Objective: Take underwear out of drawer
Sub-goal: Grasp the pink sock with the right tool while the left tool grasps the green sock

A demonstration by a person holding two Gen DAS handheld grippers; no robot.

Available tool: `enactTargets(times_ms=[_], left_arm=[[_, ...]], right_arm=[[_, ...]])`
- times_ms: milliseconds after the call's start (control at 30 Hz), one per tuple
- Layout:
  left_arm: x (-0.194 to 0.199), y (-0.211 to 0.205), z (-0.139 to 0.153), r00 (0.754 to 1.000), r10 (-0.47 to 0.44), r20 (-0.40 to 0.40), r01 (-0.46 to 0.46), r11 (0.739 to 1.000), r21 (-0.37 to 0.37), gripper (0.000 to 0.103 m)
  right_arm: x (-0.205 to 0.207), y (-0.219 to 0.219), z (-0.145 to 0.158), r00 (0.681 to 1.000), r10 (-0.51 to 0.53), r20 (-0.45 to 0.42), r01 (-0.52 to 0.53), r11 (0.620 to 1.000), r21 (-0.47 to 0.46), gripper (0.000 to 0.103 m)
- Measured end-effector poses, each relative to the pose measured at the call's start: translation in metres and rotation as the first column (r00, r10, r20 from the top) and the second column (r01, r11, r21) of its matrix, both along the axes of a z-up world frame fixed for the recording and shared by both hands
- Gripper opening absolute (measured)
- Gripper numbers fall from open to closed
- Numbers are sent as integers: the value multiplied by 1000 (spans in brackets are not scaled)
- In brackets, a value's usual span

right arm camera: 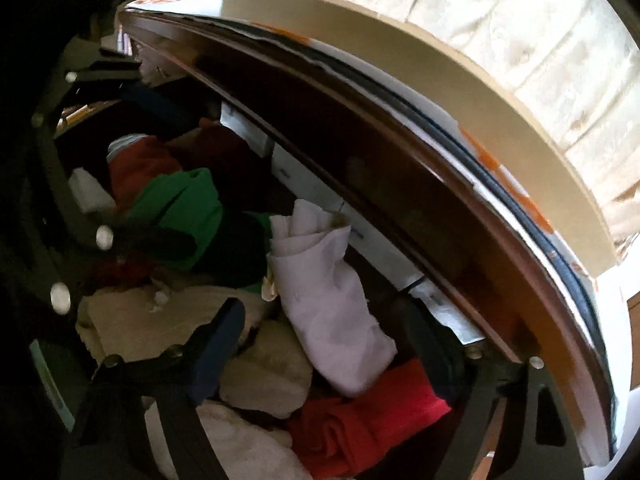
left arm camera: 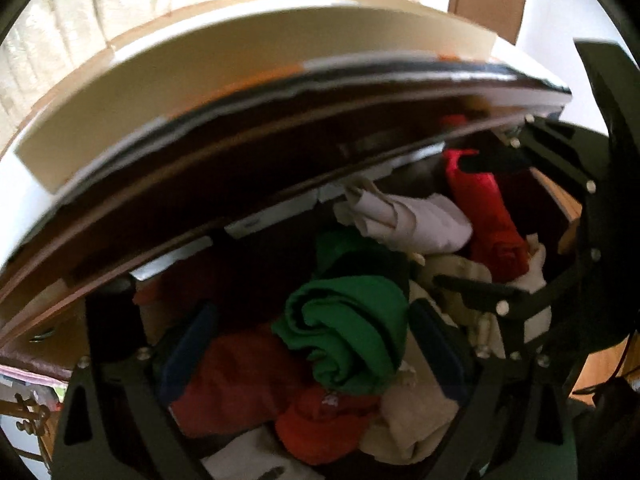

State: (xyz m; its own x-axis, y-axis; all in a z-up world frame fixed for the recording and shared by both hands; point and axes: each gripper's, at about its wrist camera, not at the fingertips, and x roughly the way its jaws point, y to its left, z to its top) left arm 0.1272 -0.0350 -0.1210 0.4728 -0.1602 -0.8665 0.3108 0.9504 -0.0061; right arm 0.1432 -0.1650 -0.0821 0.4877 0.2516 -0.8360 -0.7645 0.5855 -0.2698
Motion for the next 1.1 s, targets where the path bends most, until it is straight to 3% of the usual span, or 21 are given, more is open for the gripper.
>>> enactTargets(times_ms=[100, 267, 500, 533, 567, 633, 700, 1100], left_arm=[[3, 0, -3, 1000, -7, -22, 7, 1000, -11, 88], [6, 2, -6, 998, -26, -51, 24, 999, -43, 83], [7, 4, -9, 995, -54, -86, 48, 996, -75, 65], [7, 5, -8, 995, -58, -87, 51, 995, -80, 59], [6, 5, -8, 994, -62, -87, 54, 995, -85, 54], [5, 7, -8, 994, -66, -86, 58, 994, -91, 45], [4, 9, -5, 995, -63, -75, 56, 993, -100, 38], [-10, 15, 7, 998, -59, -1, 58, 993, -101, 30]], right_arm=[[3, 4, -4, 1000, -7, -20, 6, 1000, -19, 82], [6, 12, -15, 1000, -2, -22, 0, 995, -97, 65], [14, 17, -21, 1000, 5, 0, -5, 989, -149, 64], [13, 18, -23, 1000, 15, 5, -14, 987, -163, 61], [14, 19, -25, 1000, 19, 3, -18, 985, -169, 45], [19, 18, -26, 1000, 15, -10, -16, 986, -166, 27], [22, 18, -24, 1000, 12, -25, -16, 989, -147, 20], [18, -6, 0, 999, -5, -54, 4, 1000, -30, 16]])
